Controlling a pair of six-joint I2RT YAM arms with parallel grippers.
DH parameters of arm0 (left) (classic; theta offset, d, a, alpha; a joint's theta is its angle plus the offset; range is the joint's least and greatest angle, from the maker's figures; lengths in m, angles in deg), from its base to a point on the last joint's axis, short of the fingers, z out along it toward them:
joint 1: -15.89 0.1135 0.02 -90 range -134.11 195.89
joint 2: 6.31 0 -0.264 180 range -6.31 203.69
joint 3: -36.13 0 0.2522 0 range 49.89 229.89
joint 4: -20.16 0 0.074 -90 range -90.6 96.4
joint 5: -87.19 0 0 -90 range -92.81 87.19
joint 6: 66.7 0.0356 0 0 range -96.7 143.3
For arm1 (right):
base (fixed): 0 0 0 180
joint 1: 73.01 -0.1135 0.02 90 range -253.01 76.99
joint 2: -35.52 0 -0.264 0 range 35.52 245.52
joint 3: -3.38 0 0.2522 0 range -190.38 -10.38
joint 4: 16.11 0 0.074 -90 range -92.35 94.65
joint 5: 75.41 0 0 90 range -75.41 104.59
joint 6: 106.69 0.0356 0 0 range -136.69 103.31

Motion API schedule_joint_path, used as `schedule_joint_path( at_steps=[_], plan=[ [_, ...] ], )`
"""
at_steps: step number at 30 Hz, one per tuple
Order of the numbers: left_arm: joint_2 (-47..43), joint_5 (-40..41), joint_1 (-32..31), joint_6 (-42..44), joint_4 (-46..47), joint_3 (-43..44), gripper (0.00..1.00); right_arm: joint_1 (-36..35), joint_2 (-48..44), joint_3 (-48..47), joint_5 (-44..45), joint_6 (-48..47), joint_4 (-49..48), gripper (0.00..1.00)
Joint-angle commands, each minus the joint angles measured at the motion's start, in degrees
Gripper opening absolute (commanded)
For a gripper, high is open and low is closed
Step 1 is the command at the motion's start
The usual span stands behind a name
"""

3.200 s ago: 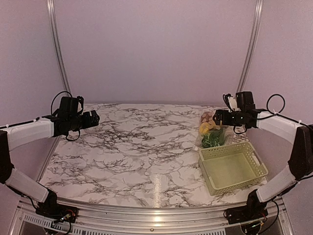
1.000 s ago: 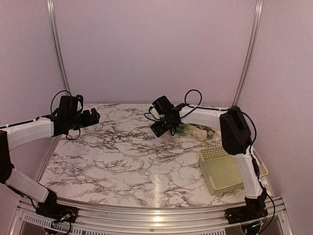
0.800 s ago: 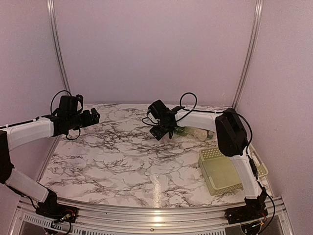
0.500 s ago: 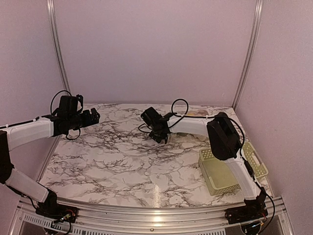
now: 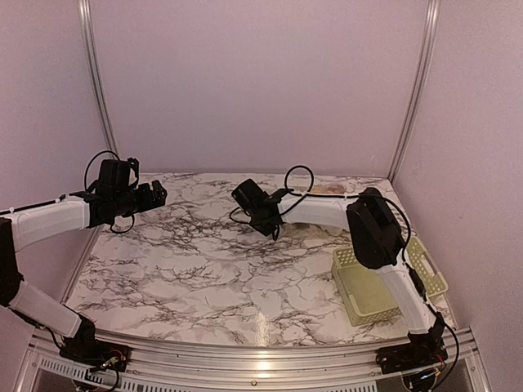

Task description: Open the zip-top bag and remove the fake food

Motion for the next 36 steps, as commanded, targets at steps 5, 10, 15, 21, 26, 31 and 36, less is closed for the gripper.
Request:
schedule_joint_path(
  at_steps=[5,10,15,21,26,31,36],
  plan=[
    [-4.5,1.5,-0.3,-1.0,5.9,-4.3,0.99,-2.6,-13.7,0.6,-12.8,-0.7,-2.1,0.0],
    [-11.3,-1.0,-0.3,0.2,16.5,-11.2,0.99,-2.9,-21.0,2.1,-23.5,-2.1,-2.8,0.0],
    [-15.8,-9.4,-0.3,5.3,20.9,-13.5,0.99,-2.9,-27.7,5.0,-33.0,-3.4,-4.3,0.0],
    [-18.4,-23.7,-0.3,7.6,29.9,-16.8,0.99,-3.0,-34.3,8.1,-44.8,-5.7,-5.3,0.0],
    [-20.1,-33.3,-0.8,8.9,41.5,-21.8,0.99,-3.0,-39.7,14.5,-52.9,-7.8,-8.4,0.0],
    [-21.6,-35.8,-4.1,13.3,45.8,-23.9,0.99,-2.9,-42.0,17.4,-58.1,-8.8,-9.2,0.0],
    [-20.5,-35.5,-7.7,19.1,42.1,-22.1,0.94,-3.0,-44.1,20.2,-61.9,-9.5,-10.9,0.0]
  ],
)
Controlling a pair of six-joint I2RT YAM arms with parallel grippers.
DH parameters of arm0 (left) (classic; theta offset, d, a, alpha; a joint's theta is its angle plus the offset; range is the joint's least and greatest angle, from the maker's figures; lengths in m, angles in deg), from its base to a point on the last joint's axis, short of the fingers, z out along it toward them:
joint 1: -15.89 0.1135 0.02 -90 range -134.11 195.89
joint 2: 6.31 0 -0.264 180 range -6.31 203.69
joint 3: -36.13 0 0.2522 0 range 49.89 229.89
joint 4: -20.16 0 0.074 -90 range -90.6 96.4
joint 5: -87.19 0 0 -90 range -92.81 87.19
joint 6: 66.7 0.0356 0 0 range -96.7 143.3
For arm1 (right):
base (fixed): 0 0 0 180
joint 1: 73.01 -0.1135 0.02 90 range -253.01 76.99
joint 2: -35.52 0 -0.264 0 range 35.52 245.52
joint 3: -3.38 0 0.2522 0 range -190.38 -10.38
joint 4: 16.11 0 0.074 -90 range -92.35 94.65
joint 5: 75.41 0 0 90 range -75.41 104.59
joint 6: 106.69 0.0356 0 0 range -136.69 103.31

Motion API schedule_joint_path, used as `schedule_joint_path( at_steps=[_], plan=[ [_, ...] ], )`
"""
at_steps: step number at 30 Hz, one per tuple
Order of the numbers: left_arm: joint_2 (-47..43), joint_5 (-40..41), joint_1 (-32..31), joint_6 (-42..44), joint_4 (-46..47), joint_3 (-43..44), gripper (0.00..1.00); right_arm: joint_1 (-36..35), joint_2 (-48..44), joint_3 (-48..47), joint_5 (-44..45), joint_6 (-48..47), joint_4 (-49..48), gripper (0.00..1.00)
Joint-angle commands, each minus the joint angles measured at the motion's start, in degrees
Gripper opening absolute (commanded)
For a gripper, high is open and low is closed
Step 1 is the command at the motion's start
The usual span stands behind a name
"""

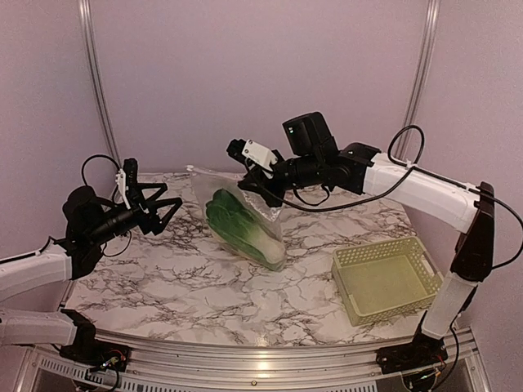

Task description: Open the zip-top bag and remove the fake food

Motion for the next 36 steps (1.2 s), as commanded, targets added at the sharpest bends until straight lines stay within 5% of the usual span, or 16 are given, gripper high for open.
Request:
schedule_joint_path(
  at_steps=[1,13,27,34,36],
  plan=[
    [0.3,-2.4,-2.4,6.4,1.3,1.6,0.93,-0.6,-3.2,1.0,-6.0,-1.5,-4.1,0.0],
    [5.5,-0.3,-3.0,13.9,7.0,1.9,0.82,-0.5,-6.5,3.7,-11.4,-2.4,-5.0,0.0],
    [13.2,-9.8,-3.3,6.6,20.7,5.7,0.66,0.1,-6.7,5.7,-15.5,-2.6,-4.5,0.0],
    [13.0,-10.9,-3.3,5.7,18.9,6.6,0.19,1.5,-7.2,5.2,-17.2,-1.6,-6.0,0.0],
    [12.1,-10.7,-3.3,6.5,17.7,6.3,0.16,2.9,-7.5,5.1,-18.8,-0.6,-6.9,0.0]
  ],
)
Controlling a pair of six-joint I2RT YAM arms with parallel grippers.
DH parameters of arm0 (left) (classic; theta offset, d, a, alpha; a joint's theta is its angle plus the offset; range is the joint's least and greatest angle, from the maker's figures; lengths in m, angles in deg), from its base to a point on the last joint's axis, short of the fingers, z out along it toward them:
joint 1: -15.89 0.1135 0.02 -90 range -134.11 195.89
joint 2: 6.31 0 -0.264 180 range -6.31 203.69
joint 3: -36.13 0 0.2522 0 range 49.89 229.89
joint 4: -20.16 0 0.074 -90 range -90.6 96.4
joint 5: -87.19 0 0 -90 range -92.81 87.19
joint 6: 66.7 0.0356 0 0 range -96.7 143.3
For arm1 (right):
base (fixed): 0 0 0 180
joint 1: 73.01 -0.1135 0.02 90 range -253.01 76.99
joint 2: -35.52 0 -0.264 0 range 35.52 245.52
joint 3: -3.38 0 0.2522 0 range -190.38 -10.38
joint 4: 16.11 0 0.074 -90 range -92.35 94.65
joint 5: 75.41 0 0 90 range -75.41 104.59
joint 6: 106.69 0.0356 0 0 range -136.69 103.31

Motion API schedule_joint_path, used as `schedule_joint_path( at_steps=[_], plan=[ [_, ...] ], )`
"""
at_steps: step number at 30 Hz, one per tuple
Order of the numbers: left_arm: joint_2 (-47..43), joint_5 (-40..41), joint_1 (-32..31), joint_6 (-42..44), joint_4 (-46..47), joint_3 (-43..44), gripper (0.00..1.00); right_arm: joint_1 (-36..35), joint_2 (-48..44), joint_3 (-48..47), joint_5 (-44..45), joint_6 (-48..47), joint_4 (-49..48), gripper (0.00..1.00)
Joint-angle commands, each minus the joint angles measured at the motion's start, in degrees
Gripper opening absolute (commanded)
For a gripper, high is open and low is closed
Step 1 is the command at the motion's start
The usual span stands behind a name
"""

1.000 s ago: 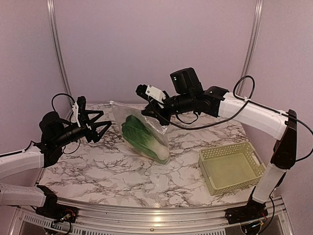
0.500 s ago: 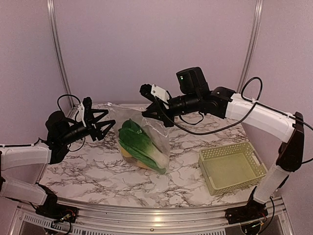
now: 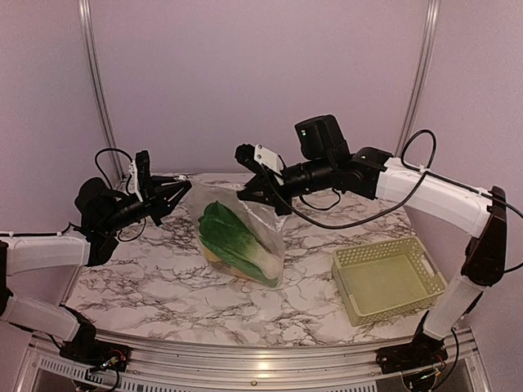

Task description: Open the zip-top bag and remove the fake food

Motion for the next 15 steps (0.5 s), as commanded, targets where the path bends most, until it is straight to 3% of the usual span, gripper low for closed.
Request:
schedule_joint_path(
  at_steps=[1,5,7,12,15],
  plan=[
    [-1.7,-1.7,-0.3,0.3,-0.7,1.0,0.16,2.8,-2.5,-1.1,-4.4,2.1,-5.3,0.0],
    [-2.7,-1.4,-0.3,0.7,-1.7,0.9,0.01,4.8,-2.1,-1.7,-7.6,3.2,-6.2,0.0],
    [-3.2,-1.2,-0.3,1.2,-3.2,1.2,0.0,5.0,-1.7,-1.8,-7.3,3.4,-6.4,0.01],
    [-3.5,-1.4,-0.4,-0.6,-7.3,3.4,0.0,4.7,0.1,-4.4,-4.1,3.3,-5.1,0.46],
    [-3.7,-1.5,-0.6,-1.4,-9.5,4.9,0.0,3.1,1.3,-8.4,-1.7,2.0,-2.7,0.52]
  ],
)
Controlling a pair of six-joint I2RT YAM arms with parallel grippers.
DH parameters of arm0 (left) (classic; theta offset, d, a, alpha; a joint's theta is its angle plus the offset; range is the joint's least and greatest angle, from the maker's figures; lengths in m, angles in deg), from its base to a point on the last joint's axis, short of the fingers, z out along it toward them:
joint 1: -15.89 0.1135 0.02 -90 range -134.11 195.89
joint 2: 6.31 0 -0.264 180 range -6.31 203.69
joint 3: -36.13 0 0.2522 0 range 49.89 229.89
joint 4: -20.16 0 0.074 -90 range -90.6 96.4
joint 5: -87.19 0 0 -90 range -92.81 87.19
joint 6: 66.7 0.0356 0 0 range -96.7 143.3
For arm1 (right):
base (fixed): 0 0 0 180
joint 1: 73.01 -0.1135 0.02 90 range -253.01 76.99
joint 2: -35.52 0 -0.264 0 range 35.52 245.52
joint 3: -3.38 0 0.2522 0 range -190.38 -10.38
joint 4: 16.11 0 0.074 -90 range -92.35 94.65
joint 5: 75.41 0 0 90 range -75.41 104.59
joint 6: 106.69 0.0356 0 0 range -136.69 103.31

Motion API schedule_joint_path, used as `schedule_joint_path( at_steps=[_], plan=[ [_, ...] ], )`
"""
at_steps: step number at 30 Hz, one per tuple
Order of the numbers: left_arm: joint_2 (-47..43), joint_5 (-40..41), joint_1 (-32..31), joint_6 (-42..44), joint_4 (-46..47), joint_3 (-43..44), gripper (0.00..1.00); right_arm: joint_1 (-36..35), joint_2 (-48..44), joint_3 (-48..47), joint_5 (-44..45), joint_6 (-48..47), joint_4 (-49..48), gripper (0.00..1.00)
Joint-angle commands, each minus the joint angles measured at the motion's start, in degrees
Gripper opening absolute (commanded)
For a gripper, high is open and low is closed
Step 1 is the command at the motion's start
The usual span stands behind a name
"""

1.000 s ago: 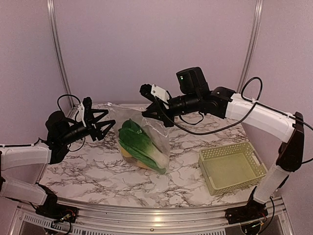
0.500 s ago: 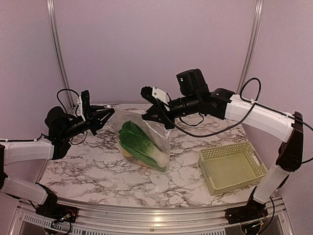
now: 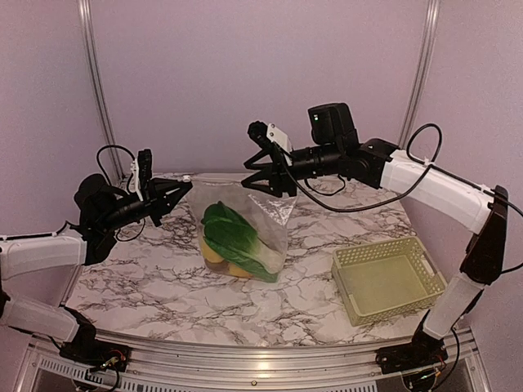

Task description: Open the zip-top bag and remove the fake food

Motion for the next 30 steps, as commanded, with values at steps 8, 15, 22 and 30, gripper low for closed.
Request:
schedule_joint_path(
  at_steps=[8,15,22,30],
  plan=[
    [-1.4,0.5,-1.5,-1.2,-11.0,7.6,0.0,-7.4,9.3,-19.8,6.6,-3.7,7.1,0.51],
    [-1.2,0.7,-2.4,-0.5,-13.5,8.6,0.0,-9.6,14.4,-24.8,8.6,-4.0,7.9,0.49],
    [-1.6,0.6,-3.0,0.4,-13.4,7.9,0.0,-10.3,17.0,-26.5,8.8,-4.2,8.1,0.4],
    [-1.6,0.4,-3.2,1.0,-13.7,8.0,0.0,-10.2,18.0,-27.1,7.9,-3.4,6.7,0.37]
  ],
)
